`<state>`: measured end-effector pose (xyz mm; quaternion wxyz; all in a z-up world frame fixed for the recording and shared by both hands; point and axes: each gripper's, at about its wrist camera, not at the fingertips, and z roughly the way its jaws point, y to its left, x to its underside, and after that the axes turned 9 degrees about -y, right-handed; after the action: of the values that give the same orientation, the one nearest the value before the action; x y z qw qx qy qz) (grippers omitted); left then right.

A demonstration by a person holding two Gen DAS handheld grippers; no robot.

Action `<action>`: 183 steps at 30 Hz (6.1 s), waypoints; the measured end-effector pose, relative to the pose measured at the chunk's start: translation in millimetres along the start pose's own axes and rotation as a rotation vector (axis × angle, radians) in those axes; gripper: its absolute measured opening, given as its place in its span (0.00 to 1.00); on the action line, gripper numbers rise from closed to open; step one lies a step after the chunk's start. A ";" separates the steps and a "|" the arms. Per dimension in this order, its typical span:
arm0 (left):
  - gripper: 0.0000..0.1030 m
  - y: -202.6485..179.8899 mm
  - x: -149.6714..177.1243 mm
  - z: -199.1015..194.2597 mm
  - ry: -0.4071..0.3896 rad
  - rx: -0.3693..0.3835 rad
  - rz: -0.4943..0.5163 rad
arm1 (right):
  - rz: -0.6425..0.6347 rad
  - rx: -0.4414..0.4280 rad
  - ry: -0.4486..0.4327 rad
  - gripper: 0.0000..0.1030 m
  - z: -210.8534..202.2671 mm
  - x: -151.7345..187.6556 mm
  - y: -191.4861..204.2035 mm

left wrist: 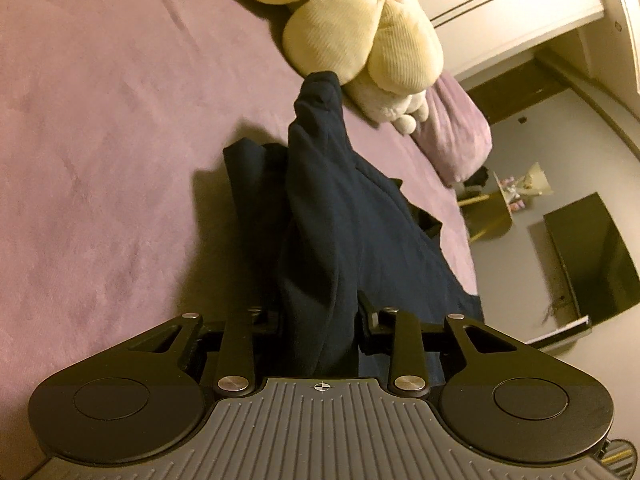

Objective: Fold large clothes

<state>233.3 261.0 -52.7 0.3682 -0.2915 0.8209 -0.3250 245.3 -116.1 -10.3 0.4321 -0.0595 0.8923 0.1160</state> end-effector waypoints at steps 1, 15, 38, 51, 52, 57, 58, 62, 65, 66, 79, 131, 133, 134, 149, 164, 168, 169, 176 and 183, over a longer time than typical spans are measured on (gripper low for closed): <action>0.33 -1.4 -0.3 0.3 0.000 -0.004 0.001 | -0.004 -0.004 -0.016 0.11 -2.7 0.0 1.8; 0.36 -13.7 -0.2 0.1 0.005 -0.042 0.088 | -0.136 0.036 -0.008 0.10 12.0 25.7 24.7; 0.30 -159.4 0.1 -1.5 0.022 -0.004 0.096 | 0.156 -0.146 0.025 0.10 -5.4 4.8 -31.4; 0.31 -270.4 114.1 154.9 0.211 0.112 0.193 | 0.332 -0.014 -0.138 0.14 -80.3 22.1 -145.5; 0.34 -270.2 123.6 162.9 0.220 0.120 0.190 | 0.339 0.008 -0.132 0.14 -81.4 26.5 -151.7; 0.61 -251.1 157.1 179.5 0.160 0.266 0.083 | 0.398 0.059 -0.109 0.16 -84.2 42.8 -178.4; 0.60 -251.3 160.3 177.9 0.149 0.262 0.099 | 0.400 0.064 -0.108 0.16 -81.8 41.3 -180.9; 0.67 -282.0 159.8 147.4 0.103 0.230 0.261 | 0.409 0.061 -0.134 0.18 -87.9 38.5 -185.1; 0.77 -284.8 148.3 108.3 0.022 0.303 0.259 | 0.402 0.045 -0.179 0.19 -96.4 28.6 -184.0; 0.77 -281.5 143.3 96.7 -0.011 0.307 0.229 | 0.396 0.042 -0.197 0.19 -99.6 23.4 -182.7; 0.82 -186.8 104.6 52.8 -0.200 -0.061 0.133 | 0.082 0.006 -0.182 0.22 -34.8 -48.4 -93.5; 0.80 -190.8 137.4 94.6 -0.076 0.150 0.192 | 0.341 -0.039 -0.145 0.18 71.8 -105.9 -111.7; 0.80 -190.9 130.5 95.9 -0.092 0.138 0.187 | 0.172 0.061 -0.128 0.14 89.1 -86.2 -102.6; 0.80 -192.6 125.9 96.6 -0.115 0.109 0.190 | 0.079 0.106 -0.134 0.14 95.1 -72.1 -99.0; 0.99 -232.3 125.5 210.3 -0.189 -0.261 0.316 | 0.107 0.199 -0.227 0.14 86.8 -46.4 -141.4; 1.00 -205.1 132.8 210.9 -0.154 -0.258 0.275 | 0.133 0.176 -0.278 0.18 98.6 -33.9 -149.1; 1.00 -212.3 144.5 195.0 -0.181 -0.233 0.314 | 0.099 0.180 -0.301 0.18 73.4 -25.6 -147.1; 1.00 -212.0 146.4 194.9 -0.189 -0.231 0.322 | 0.091 0.182 -0.307 0.18 68.9 -23.0 -147.2; 1.00 -205.6 144.8 210.6 -0.161 -0.252 0.292 | 0.093 0.160 -0.336 0.18 64.9 -7.5 -159.3; 1.00 -202.8 145.3 206.0 -0.159 -0.236 0.278 | 0.100 0.147 -0.341 0.18 73.0 -3.4 -163.0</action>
<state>364.1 -34.5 -67.9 0.4367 -0.2412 0.8538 -0.1486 336.3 -254.6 -76.8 0.5741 0.0371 0.8140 0.0801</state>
